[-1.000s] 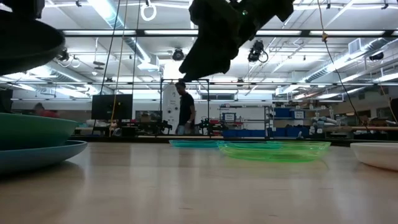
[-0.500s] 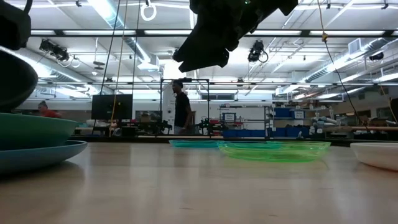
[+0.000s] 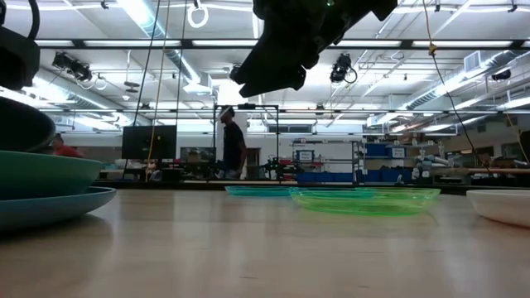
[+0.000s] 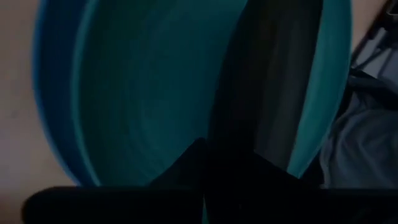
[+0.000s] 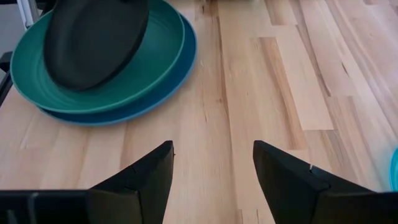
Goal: Stack plastic plates
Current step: Stack the black plate on top of the green plate, then stack the white plate on top of the black plate
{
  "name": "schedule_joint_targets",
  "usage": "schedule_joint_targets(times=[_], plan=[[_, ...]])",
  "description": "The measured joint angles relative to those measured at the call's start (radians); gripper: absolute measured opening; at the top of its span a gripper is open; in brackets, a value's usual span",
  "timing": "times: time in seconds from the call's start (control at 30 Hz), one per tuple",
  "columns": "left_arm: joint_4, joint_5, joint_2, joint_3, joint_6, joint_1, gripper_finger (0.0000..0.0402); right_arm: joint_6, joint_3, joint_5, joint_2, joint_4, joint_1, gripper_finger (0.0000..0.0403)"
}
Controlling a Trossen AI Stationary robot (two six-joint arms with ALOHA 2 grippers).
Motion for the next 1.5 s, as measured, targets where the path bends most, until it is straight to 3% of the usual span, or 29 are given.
schedule_joint_targets(times=[0.33,0.77,1.17,1.5], plan=[[-0.016,-0.011,0.0,0.0,-0.002,0.002,0.0164,-0.006,0.0,-0.024,0.0,-0.005,0.0,0.0229],[-0.037,-0.012,0.0,0.023,0.021,0.002,0.0169,-0.004,0.001,-0.026,0.0,-0.042,0.0,0.0229],[0.076,-0.317,0.0,0.085,0.268,0.002,0.0169,0.107,0.001,-0.116,0.001,-0.38,0.008,0.0229],[0.173,-0.453,0.0,0.085,0.472,0.002,0.0169,0.24,0.001,-0.116,-0.029,-0.553,0.073,0.0229]])
